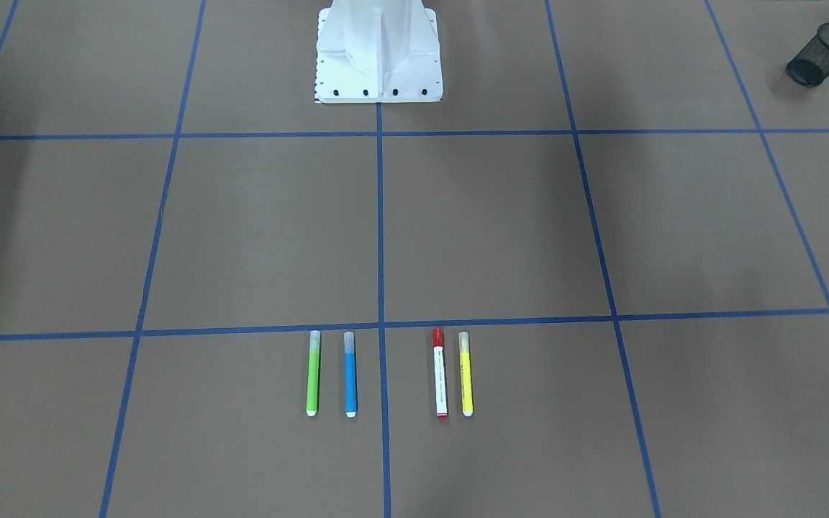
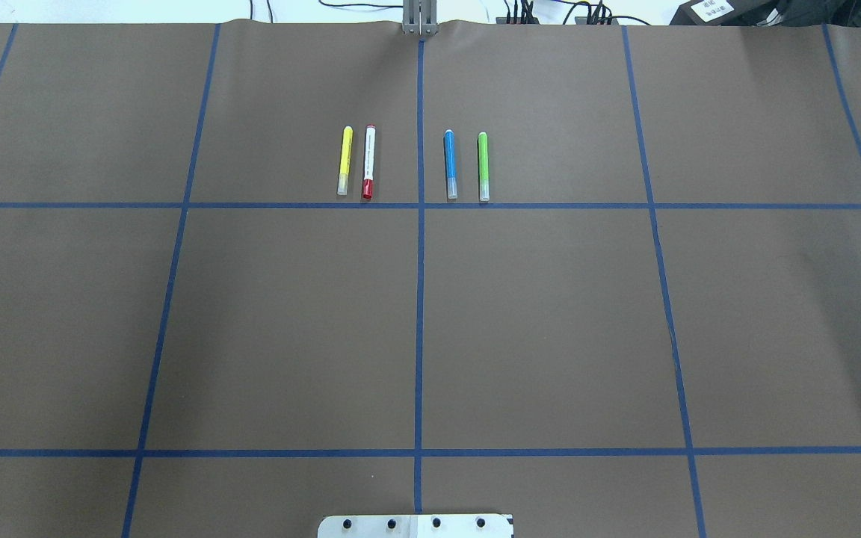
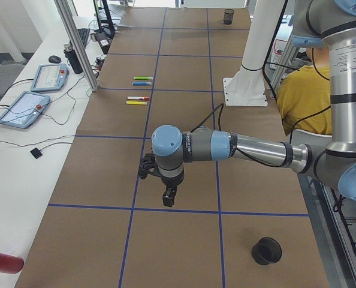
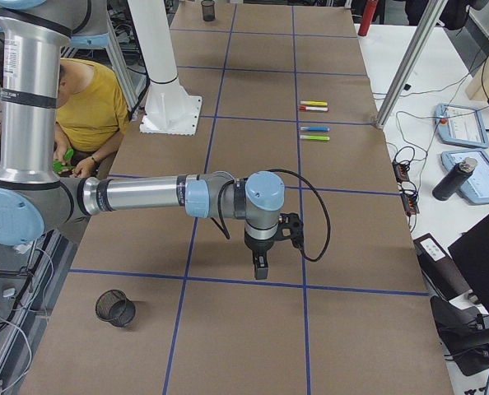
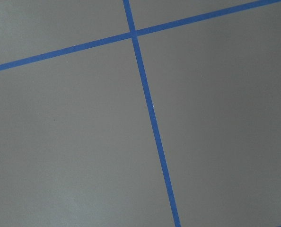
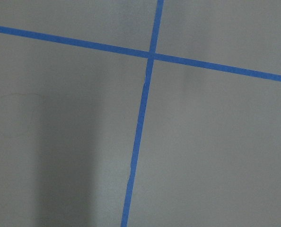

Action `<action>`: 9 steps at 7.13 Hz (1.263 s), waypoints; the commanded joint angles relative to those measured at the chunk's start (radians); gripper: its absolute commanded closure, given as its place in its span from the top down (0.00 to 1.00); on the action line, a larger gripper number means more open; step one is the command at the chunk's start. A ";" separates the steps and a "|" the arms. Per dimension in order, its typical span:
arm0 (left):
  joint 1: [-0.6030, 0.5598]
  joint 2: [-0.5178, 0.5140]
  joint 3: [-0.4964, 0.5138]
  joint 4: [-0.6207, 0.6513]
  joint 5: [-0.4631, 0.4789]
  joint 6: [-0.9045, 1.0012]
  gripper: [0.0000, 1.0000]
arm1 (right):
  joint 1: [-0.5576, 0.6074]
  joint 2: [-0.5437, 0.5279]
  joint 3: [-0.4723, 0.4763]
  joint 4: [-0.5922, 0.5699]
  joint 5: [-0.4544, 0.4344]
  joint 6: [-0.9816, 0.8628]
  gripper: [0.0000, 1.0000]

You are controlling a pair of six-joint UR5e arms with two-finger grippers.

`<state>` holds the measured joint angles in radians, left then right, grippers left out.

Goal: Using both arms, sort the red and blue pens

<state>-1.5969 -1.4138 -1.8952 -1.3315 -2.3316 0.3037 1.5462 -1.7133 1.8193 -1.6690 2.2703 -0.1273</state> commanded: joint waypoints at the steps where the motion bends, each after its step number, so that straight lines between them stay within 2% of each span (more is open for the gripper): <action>1: 0.000 0.000 -0.007 -0.002 0.000 0.000 1.00 | 0.000 0.000 0.000 0.000 0.000 0.000 1.00; 4: 0.000 0.003 -0.024 0.002 0.000 -0.002 1.00 | 0.002 -0.002 0.057 0.002 -0.009 -0.003 1.00; 6: 0.000 -0.026 -0.028 -0.017 -0.002 -0.011 1.00 | 0.000 0.020 0.061 0.018 0.001 -0.002 1.00; 8: 0.000 -0.098 -0.016 -0.102 -0.002 -0.009 1.00 | 0.000 0.032 0.039 0.211 0.001 0.005 1.00; 9: 0.014 -0.169 0.028 -0.211 0.002 -0.014 1.00 | -0.001 0.040 0.031 0.259 0.005 0.005 1.00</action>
<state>-1.5935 -1.5125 -1.9030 -1.4405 -2.3321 0.2927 1.5458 -1.6821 1.8613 -1.4929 2.2716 -0.1242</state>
